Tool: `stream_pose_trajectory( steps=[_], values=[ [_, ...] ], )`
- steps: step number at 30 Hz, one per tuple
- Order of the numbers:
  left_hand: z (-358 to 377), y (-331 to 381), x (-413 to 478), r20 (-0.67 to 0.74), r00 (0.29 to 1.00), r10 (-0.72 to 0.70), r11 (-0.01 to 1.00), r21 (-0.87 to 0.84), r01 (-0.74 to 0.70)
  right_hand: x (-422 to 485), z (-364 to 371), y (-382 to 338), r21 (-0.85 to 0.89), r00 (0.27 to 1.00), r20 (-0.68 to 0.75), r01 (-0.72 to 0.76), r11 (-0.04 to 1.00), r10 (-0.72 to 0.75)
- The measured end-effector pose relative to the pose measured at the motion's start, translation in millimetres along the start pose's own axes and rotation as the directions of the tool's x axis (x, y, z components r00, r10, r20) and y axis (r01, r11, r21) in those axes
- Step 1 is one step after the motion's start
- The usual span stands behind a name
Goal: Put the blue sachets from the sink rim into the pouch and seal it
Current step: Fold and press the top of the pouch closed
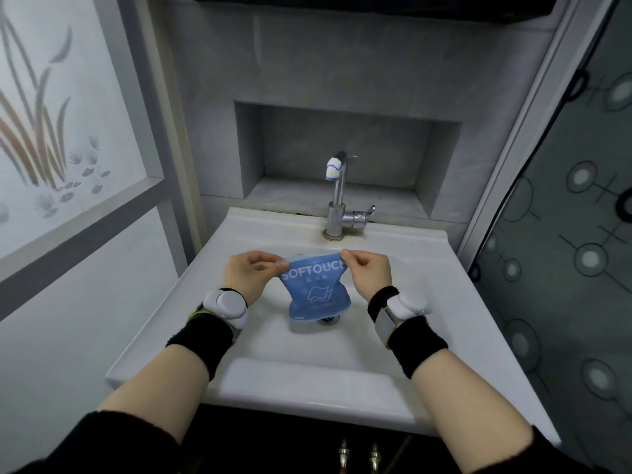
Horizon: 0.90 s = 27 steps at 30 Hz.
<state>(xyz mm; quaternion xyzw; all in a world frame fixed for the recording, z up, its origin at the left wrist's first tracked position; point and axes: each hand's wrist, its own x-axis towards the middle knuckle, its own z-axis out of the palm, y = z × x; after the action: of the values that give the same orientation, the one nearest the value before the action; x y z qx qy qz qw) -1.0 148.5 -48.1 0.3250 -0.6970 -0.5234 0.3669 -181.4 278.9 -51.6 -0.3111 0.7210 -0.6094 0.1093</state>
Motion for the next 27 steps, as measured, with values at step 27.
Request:
stream_pose_trajectory(
  steps=[27],
  values=[
    [-99.2, 17.8, 177.6, -0.089, 0.994, -0.068, 0.958, -0.283, 0.040, 170.6, 184.9, -55.4, 0.091, 0.995, -0.066, 0.077, 0.993, -0.071]
  ],
)
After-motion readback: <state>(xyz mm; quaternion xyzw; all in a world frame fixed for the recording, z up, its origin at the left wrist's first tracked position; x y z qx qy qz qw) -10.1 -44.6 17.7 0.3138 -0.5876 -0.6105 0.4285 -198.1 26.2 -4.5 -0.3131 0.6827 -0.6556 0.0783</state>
